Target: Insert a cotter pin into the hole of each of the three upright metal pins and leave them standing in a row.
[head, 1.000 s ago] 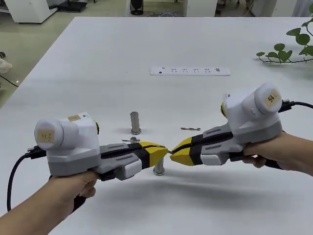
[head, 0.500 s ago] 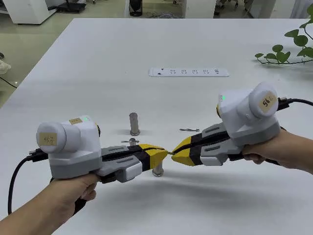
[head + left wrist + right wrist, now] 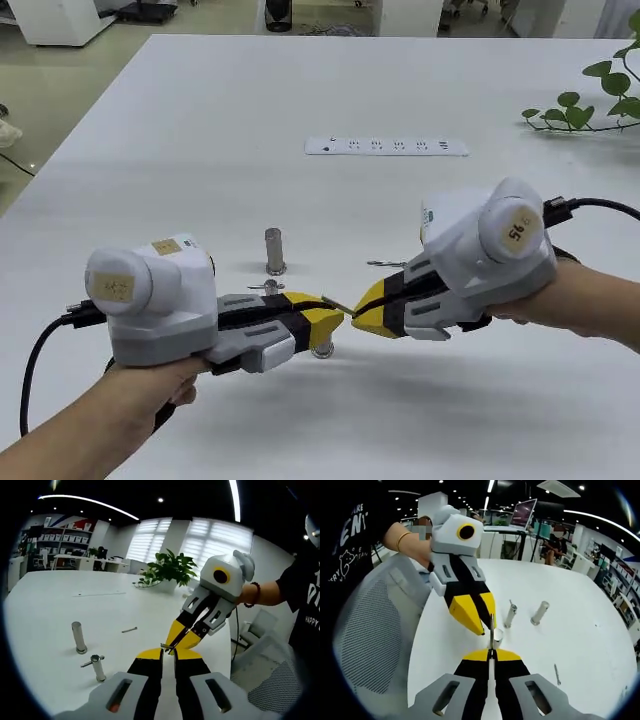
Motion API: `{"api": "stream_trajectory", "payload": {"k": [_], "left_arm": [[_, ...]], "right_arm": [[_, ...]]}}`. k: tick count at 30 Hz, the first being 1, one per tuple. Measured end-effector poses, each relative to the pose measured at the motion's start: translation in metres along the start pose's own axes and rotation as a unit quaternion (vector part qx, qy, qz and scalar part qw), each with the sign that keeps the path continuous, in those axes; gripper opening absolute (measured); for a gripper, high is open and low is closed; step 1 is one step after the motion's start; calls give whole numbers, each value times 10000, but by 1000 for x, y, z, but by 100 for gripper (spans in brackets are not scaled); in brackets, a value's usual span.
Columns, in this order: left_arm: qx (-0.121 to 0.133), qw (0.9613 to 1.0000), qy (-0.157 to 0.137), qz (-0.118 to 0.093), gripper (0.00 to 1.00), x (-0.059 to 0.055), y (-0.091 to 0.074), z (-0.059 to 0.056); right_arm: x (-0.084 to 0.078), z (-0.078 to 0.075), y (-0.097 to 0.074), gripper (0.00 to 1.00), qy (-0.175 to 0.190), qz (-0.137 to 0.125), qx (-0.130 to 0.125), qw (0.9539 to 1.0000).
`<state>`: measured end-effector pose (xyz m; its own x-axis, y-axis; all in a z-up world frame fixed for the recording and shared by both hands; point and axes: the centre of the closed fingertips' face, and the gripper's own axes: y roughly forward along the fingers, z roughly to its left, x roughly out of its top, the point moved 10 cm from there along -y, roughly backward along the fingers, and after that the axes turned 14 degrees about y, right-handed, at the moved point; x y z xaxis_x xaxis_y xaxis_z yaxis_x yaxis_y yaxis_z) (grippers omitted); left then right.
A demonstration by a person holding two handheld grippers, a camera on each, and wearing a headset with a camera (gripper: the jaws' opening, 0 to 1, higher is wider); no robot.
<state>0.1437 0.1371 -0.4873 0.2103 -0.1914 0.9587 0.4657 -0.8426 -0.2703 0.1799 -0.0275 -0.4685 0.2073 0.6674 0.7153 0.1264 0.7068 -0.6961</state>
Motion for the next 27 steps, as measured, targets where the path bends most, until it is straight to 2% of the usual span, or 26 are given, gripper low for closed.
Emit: {"api": "stream_trajectory", "payload": {"k": [6, 10, 13, 15, 17, 22, 24, 27], "left_arm": [[159, 9993, 322, 144, 13, -3, -1, 0], [357, 9978, 515, 221, 20, -5, -2, 1], [515, 9954, 743, 305, 21, -6, -2, 0], [592, 9945, 791, 346, 21, -7, -1, -1], [715, 9920, 936, 447, 21, -8, -1, 0], [899, 9889, 1009, 618, 22, -13, 3, 1], [992, 9863, 1084, 749, 22, -15, 5, 1], [1033, 9850, 1095, 845, 22, -17, 8, 1]], "right_arm": [[-2, -3, -1, 0, -166, 213, -131, 9996], [-4, -4, 0, 0, -288, 378, -189, 9987], [-6, -5, 1, 0, -367, 472, -232, 9979], [-6, -5, 1, 0, -429, 525, -245, 9974], [-6, -6, 2, 0, -505, 600, -251, 9966], [-8, -8, 4, 0, -665, 805, -307, 9941], [-10, -8, 6, 0, -765, 897, -335, 9925], [-11, -9, 8, 0, -797, 961, -319, 9917]]}}
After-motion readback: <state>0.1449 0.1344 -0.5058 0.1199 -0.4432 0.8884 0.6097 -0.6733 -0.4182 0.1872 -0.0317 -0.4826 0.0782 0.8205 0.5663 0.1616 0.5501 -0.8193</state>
